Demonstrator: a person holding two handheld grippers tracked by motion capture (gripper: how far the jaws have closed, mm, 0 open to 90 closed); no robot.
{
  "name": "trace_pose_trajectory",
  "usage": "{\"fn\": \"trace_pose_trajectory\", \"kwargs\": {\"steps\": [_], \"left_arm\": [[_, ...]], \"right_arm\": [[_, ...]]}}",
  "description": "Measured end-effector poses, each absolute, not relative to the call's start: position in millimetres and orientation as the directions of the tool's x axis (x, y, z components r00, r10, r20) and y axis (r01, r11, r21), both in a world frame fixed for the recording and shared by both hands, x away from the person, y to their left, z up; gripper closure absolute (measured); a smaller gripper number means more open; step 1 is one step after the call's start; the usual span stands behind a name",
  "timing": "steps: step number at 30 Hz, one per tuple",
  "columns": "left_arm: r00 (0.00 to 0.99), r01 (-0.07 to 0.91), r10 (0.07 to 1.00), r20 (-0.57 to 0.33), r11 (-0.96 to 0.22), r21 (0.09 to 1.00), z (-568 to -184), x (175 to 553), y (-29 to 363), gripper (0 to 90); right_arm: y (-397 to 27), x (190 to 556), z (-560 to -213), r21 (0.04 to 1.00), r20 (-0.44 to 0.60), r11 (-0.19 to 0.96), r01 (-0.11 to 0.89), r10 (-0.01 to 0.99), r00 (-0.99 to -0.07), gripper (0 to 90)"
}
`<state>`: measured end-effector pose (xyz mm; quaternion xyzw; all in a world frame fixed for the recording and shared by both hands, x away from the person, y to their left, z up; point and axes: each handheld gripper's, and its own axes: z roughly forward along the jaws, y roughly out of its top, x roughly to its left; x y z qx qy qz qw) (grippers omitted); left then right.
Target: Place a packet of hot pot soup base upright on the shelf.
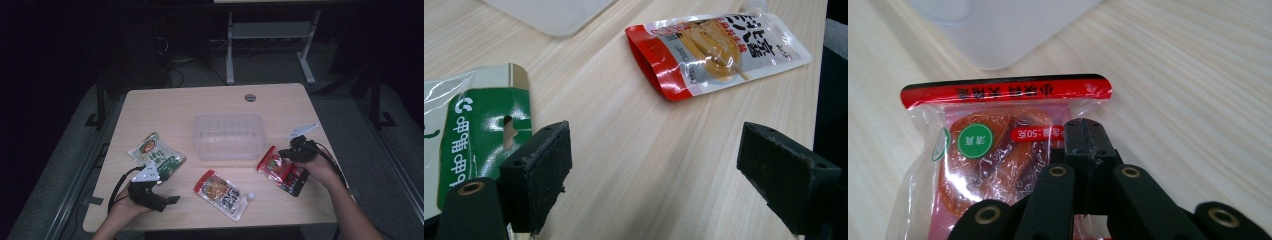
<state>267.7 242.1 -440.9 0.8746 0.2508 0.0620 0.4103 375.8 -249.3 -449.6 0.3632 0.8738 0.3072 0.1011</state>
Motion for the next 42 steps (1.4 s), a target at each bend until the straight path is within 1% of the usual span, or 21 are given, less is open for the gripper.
{"fn": "trace_pose_trajectory", "kwargs": {"steps": [2, 7, 14, 16, 23, 30, 32, 35, 37, 38, 40, 41, 42], "left_arm": [[0.868, 0.387, 0.487, -0.098, -0.541, 0.747, -441, 267, 241, 13.8], [0.873, 0.380, 0.479, -0.094, -0.548, 0.745, -441, 267, 239, 13.8], [0.876, 0.383, 0.471, -0.100, -0.555, 0.739, -442, 266, 238, 13.9], [0.877, 0.383, 0.468, -0.103, -0.555, 0.738, -442, 266, 237, 13.9], [0.881, 0.379, 0.461, -0.103, -0.561, 0.736, -443, 266, 236, 13.8], [0.884, 0.377, 0.457, -0.103, -0.563, 0.736, -443, 266, 235, 13.8], [0.884, 0.376, 0.456, -0.103, -0.564, 0.735, -443, 265, 234, 13.9], [0.883, 0.379, 0.456, -0.106, -0.563, 0.734, -443, 265, 234, 13.9], [0.883, 0.379, 0.457, -0.107, -0.560, 0.736, -443, 265, 233, 14.1], [0.884, 0.377, 0.456, -0.105, -0.561, 0.737, -443, 265, 233, 14.4], [0.882, 0.382, 0.457, -0.112, -0.556, 0.738, -441, 265, 230, 15.7], [0.887, 0.375, 0.447, -0.113, -0.556, 0.741, -439, 266, 228, 18.9], [0.891, 0.372, 0.438, -0.120, -0.551, 0.747, -438, 267, 225, 24.2]], "right_arm": [[-246, 372, -449, 0.615, 0.066, 0.545, 0.569, 0.684, -0.727, 90.0], [-234, 366, -448, 0.620, 0.065, 0.579, 0.530, 0.634, -0.770, 90.0], [-216, 358, -444, 0.633, 0.099, 0.596, 0.494, 0.571, -0.815, 90.0], [-212, 357, -445, 0.637, 0.095, 0.606, 0.476, 0.551, -0.829, 90.0], [-201, 354, -446, 0.629, 0.115, 0.624, 0.464, 0.516, -0.849, 90.0], [-189, 352, -448, 0.626, 0.111, 0.648, 0.434, 0.477, -0.872, 90.0], [-186, 351, -448, 0.624, 0.124, 0.645, 0.441, 0.476, -0.871, 90.0], [-182, 351, -448, 0.622, 0.107, 0.661, 0.419, 0.459, -0.882, 90.0], [-182, 350, -447, 0.622, 0.106, 0.657, 0.426, 0.468, -0.878, 90.0], [-183, 351, -446, 0.627, 0.090, 0.661, 0.412, 0.464, -0.881, 90.0], [-187, 348, -440, 0.645, 0.103, 0.634, 0.427, 0.482, -0.870, 90.0], [-190, 346, -438, 0.649, 0.103, 0.625, 0.433, 0.492, -0.865, 90.0], [-193, 344, -435, 0.659, 0.109, 0.612, 0.438, 0.498, -0.861, 90.0]]}}
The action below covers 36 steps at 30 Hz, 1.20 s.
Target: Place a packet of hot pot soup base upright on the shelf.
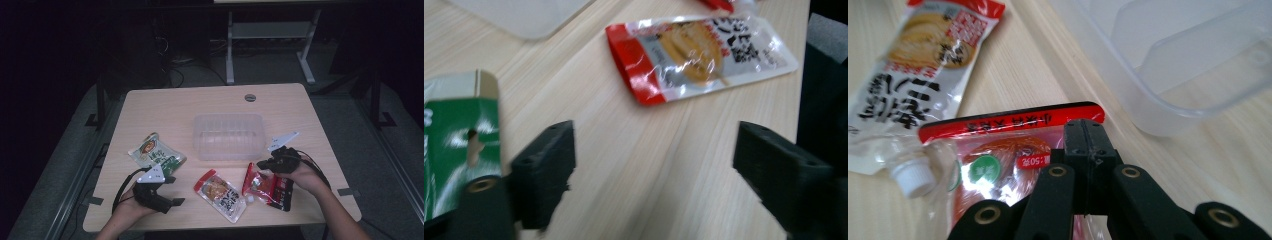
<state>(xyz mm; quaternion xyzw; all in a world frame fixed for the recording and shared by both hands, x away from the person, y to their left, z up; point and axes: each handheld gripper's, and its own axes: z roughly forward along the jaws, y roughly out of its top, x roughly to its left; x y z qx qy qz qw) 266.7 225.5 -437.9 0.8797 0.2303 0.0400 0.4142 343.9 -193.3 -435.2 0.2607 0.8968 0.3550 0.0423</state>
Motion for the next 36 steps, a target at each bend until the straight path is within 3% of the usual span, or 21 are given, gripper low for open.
{"fn": "trace_pose_trajectory", "kwargs": {"steps": [5, 8, 9, 10, 13, 23, 36], "left_arm": [[0.896, 0.371, 0.422, -0.141, -0.535, 0.759, -430, 272, 205, 42.4], [0.913, 0.348, 0.382, -0.140, -0.554, 0.756, -424, 277, 190, 60.7], [0.913, 0.348, 0.382, -0.140, -0.554, 0.756, -424, 277, 190, 69.4], [0.926, 0.329, 0.352, -0.137, -0.574, 0.750, -420, 281, 177, 74.5], [0.937, 0.314, 0.318, -0.145, -0.588, 0.745, -418, 288, 155, 87.6], [0.965, 0.244, 0.229, -0.125, -0.620, 0.745, -420, 310, 95, 89.6], [0.980, 0.185, 0.180, -0.089, -0.640, 0.746, -432, 335, 42, 89.6]], "right_arm": [[-210, 328, -428, 0.681, 0.117, 0.556, 0.477, 0.560, -0.820, 78.5], [-221, 318, -426, 0.692, 0.121, 0.526, 0.495, 0.592, -0.797, 70.9], [-225, 314, -426, 0.693, 0.117, 0.520, 0.499, 0.601, -0.790, 65.9], [-228, 311, -426, 0.696, 0.113, 0.508, 0.508, 0.620, -0.776, 58.3], [-238, 302, -426, 0.709, 0.093, 0.483, 0.514, 0.658, -0.747, 47.7], [-259, 283, -427, 0.722, 0.115, 0.421, 0.550, 0.710, -0.695, 34.0], [-280, 253, -438, 0.696, 0.144, 0.384, 0.606, 0.753, -0.642, 29.3]]}}
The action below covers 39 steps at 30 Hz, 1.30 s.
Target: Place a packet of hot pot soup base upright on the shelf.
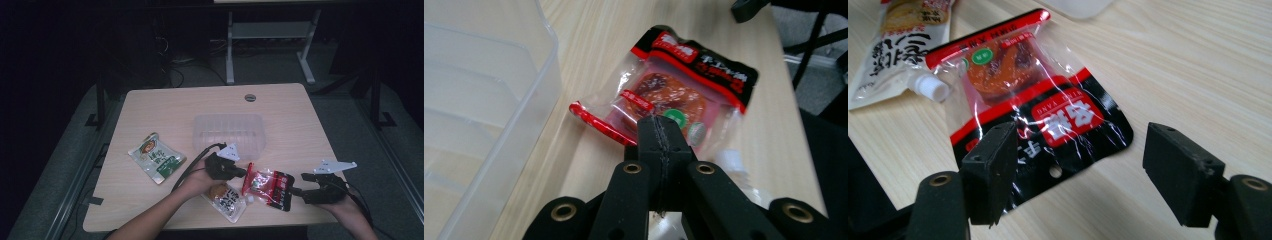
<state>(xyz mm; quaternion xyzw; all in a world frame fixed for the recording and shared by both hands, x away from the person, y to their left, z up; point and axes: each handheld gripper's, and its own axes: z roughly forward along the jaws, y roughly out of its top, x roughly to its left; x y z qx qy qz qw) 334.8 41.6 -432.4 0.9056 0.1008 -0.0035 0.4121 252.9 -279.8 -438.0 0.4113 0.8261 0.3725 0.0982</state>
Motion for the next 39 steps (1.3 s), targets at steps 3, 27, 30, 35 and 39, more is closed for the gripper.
{"fn": "trace_pose_trajectory", "kwargs": {"steps": [3, 27, 30, 35, 39], "left_arm": [[0.982, 0.171, 0.172, -0.075, -0.654, 0.737, -438, 338, 35, 89.6], [0.983, 0.172, 0.173, -0.066, -0.725, 0.667, -460, 338, 24, 89.7], [0.981, 0.183, 0.183, -0.069, -0.732, 0.656, -462, 339, 26, 89.7], [0.979, 0.191, 0.188, -0.076, -0.730, 0.656, -464, 340, 27, 89.7], [0.979, 0.190, 0.190, -0.073, -0.729, 0.658, -464, 339, 27, 89.7]], "right_arm": [[-280, 254, -438, 0.698, 0.147, 0.388, 0.602, 0.745, -0.651, 28.8], [-279, 256, -441, 0.698, 0.187, 0.373, 0.611, 0.729, -0.658, 26.3], [-278, 257, -441, 0.701, 0.193, 0.373, 0.609, 0.722, -0.664, 25.9], [-278, 258, -441, 0.698, 0.236, 0.350, 0.625, 0.711, -0.662, 25.6], [-276, 259, -442, 0.697, 0.249, 0.351, 0.625, 0.699, -0.670, 25.6]]}}
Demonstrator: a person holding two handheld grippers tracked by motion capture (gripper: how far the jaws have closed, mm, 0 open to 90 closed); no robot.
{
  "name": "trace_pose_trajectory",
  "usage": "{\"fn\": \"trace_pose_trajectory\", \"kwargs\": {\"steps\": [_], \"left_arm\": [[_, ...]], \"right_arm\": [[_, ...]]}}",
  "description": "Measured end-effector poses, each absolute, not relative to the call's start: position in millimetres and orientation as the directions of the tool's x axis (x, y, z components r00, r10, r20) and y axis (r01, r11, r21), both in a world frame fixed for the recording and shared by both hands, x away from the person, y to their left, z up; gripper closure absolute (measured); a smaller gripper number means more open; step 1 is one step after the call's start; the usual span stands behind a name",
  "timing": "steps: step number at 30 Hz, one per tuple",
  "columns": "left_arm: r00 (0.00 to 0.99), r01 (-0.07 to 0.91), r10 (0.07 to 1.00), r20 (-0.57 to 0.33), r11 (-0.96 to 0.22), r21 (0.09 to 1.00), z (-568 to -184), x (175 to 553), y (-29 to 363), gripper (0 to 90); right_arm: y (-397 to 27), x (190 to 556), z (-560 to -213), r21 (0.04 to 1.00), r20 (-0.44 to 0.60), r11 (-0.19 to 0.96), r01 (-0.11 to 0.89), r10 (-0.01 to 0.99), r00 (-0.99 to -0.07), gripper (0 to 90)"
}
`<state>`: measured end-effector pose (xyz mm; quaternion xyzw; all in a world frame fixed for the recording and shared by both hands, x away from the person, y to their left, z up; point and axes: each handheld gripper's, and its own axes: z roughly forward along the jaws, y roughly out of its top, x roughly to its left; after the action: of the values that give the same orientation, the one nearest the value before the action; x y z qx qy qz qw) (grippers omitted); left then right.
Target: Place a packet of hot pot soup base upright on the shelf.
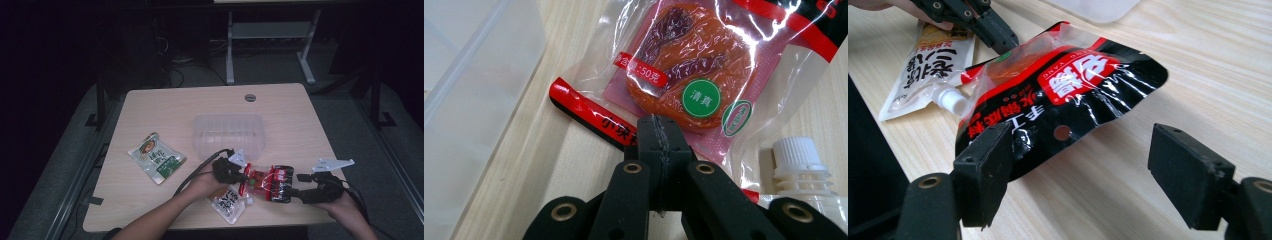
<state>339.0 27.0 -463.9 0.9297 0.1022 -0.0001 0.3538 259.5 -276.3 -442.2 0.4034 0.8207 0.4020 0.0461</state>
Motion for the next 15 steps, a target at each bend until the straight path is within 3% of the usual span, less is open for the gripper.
{"fn": "trace_pose_trajectory", "kwargs": {"steps": [15], "left_arm": [[0.976, 0.197, 0.210, -0.061, -0.725, 0.660, -464, 335, 27, 89.9]], "right_arm": [[-263, 269, -450, 0.665, 0.345, 0.346, 0.662, 0.643, -0.683, 26.4]]}}
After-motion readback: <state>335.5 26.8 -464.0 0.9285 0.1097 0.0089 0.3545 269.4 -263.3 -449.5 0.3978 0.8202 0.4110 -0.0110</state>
